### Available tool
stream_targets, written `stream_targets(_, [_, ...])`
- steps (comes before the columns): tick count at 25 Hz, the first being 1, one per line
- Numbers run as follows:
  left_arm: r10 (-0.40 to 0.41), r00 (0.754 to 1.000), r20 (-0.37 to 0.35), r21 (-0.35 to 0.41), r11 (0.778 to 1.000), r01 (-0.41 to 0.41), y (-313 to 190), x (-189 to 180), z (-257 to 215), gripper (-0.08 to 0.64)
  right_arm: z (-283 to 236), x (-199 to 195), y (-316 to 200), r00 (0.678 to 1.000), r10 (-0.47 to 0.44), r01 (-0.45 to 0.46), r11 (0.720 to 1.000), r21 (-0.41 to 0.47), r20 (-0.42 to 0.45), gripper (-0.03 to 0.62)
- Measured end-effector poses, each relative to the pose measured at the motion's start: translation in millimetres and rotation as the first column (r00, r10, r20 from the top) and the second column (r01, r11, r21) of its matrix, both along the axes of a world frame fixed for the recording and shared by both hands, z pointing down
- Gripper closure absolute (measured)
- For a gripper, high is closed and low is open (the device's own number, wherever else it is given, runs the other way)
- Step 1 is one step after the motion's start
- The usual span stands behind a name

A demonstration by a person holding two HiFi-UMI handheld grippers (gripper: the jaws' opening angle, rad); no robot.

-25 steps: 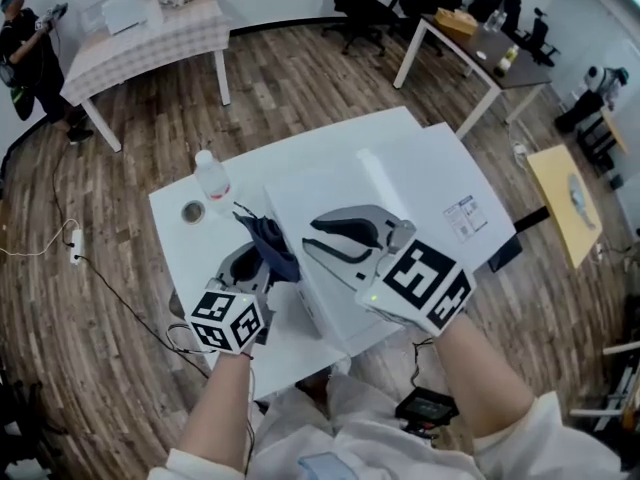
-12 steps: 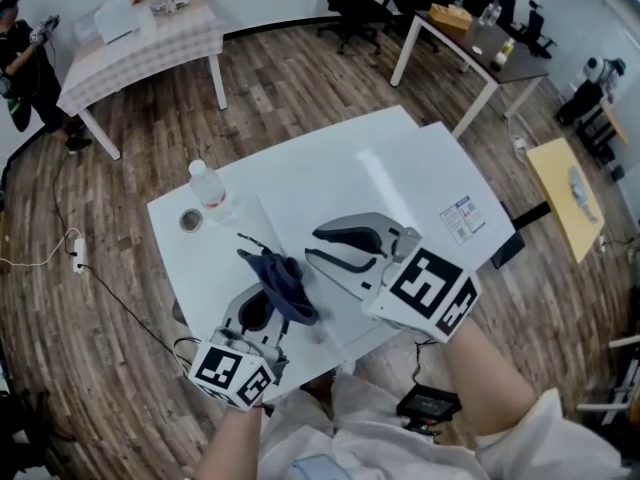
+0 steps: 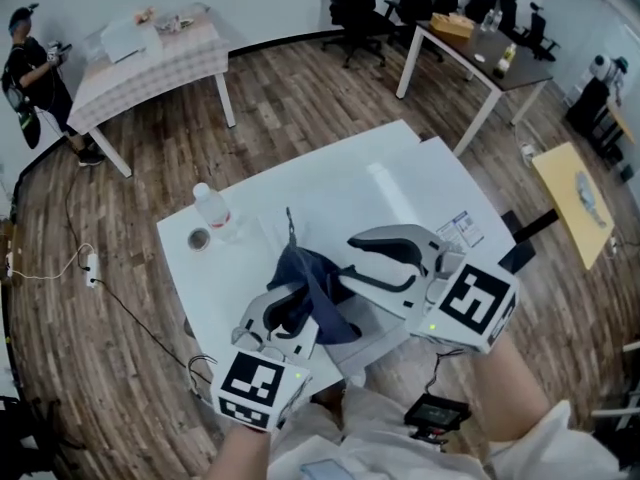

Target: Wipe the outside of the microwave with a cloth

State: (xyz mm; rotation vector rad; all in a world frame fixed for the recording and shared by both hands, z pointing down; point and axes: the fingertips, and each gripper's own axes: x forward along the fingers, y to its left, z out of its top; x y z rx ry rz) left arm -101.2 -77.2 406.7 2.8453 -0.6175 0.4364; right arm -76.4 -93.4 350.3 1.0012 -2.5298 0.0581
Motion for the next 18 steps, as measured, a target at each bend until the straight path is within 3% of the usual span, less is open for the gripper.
stream_targets(5, [0.151,0.970,0.191,0.108,0.979,-0.173,9.3,37.1,1.4,0.505,-6.4,7.6,27.4,0.993,-0.110,0.110,0.994,0.002,-0.040,0.361])
stream_targets(8, [0.225,0.930,0.292,0.179,0.942,-0.284,15.0,63.1,1.5,0.501,3.7,10.8,38.2,0.978,-0.180,0.178,0.984,-0.027,-0.106,0.332])
stream_targets(11, [0.254,0.895,0.366,0.236,0.905,-0.353,14.0,75.2,-4.5,0.491,8.5,15.5,41.9,0.971,-0.208,0.206,0.978,-0.034,-0.117,0.318])
stream_targets(13, [0.273,0.888,0.371,0.245,0.893,-0.377,13.8,74.4,-9.4,0.472,11.7,21.6,42.3,0.969,-0.210,0.207,0.978,-0.035,-0.128,0.311])
stream_targets(18, [0.352,0.894,0.278,0.211,0.885,-0.415,20.8,76.3,-22.4,0.374,21.0,32.9,43.6,0.959,-0.237,0.233,0.971,-0.045,-0.152,0.298])
